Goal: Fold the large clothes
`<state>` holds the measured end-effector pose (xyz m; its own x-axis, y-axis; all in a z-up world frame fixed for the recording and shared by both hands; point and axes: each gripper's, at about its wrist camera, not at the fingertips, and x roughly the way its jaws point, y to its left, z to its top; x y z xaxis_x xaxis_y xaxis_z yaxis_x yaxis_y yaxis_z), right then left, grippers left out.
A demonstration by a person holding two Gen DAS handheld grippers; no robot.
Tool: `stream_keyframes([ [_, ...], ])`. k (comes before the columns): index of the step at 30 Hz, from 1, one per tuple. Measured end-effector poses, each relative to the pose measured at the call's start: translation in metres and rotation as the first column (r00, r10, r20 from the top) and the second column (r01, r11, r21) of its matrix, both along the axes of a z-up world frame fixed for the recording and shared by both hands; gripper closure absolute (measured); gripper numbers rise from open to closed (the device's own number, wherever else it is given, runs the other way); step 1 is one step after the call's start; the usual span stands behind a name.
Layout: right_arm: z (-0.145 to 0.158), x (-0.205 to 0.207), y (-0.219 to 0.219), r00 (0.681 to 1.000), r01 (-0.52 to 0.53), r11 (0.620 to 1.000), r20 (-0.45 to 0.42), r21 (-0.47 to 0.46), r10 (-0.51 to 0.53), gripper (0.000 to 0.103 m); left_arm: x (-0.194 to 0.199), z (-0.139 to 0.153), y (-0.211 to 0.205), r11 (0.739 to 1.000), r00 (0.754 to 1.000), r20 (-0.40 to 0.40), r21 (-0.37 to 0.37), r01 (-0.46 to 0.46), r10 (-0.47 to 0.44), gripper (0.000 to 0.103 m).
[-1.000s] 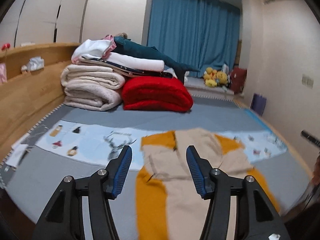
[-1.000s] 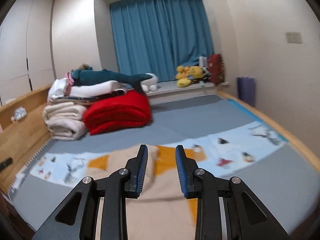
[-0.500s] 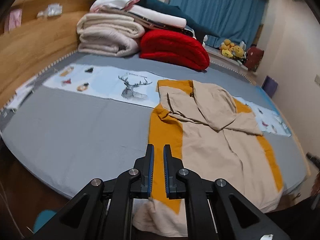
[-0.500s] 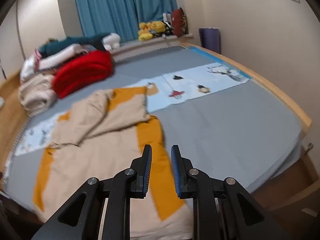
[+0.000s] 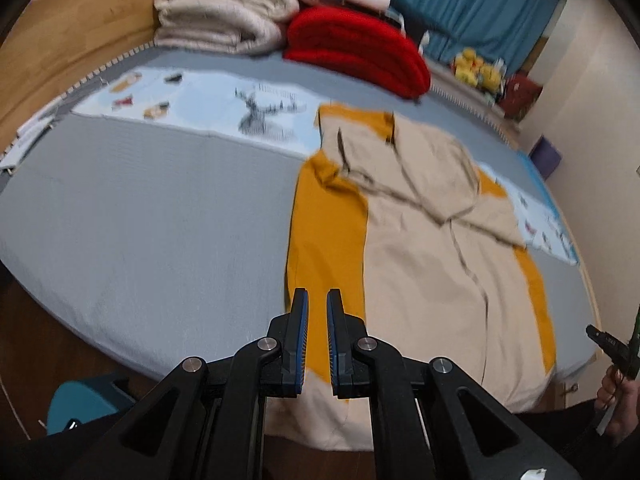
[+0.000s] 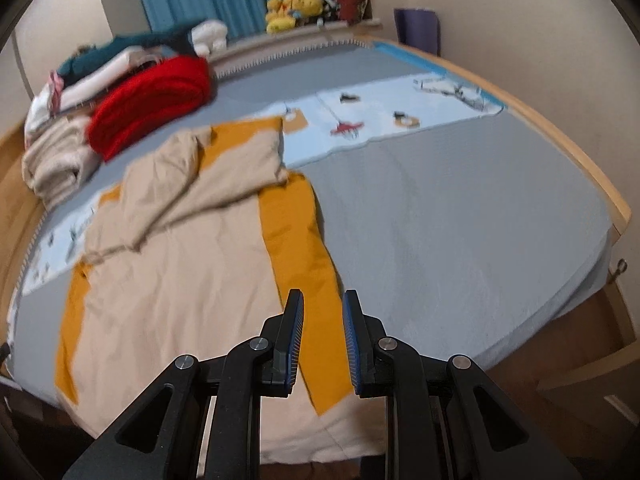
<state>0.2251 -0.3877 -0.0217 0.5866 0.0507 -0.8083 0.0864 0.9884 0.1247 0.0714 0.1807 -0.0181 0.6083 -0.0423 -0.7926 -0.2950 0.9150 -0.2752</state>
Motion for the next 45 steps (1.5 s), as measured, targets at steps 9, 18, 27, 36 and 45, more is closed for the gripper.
stream_keyframes([
  [9, -0.074, 0.025, -0.018, 0.952, 0.052, 0.999, -0.303, 0.000, -0.050, 0.078, 0.019, -0.064, 0.008, 0.986, 0.970, -0.244, -0.164, -0.035, -0.006, 0.094],
  [18, -0.105, 0.031, -0.021, 0.916, 0.063, 0.997, -0.401, 0.052, -0.037, 0.054, 0.027, -0.096, 0.011, 0.979, 0.940, -0.341, -0.184, -0.084, 0.016, 0.078],
  [27, -0.122, 0.034, -0.011, 0.897, 0.040, 0.999, -0.441, 0.010, -0.031, 0.053, 0.033, -0.117, 0.005, 0.987, 0.913, -0.407, -0.149, -0.056, -0.009, 0.068],
  [36, -0.106, 0.031, 0.009, 0.919, -0.034, 0.999, -0.393, 0.001, 0.031, 0.096, 0.032, -0.108, -0.012, 0.996, 0.918, -0.391, -0.071, 0.047, -0.071, 0.094],
  [45, -0.077, 0.020, -0.022, 0.941, 0.096, 0.992, -0.333, 0.088, -0.061, 0.098, 0.015, -0.094, 0.010, 0.972, 0.925, -0.376, -0.234, -0.032, -0.060, 0.090],
])
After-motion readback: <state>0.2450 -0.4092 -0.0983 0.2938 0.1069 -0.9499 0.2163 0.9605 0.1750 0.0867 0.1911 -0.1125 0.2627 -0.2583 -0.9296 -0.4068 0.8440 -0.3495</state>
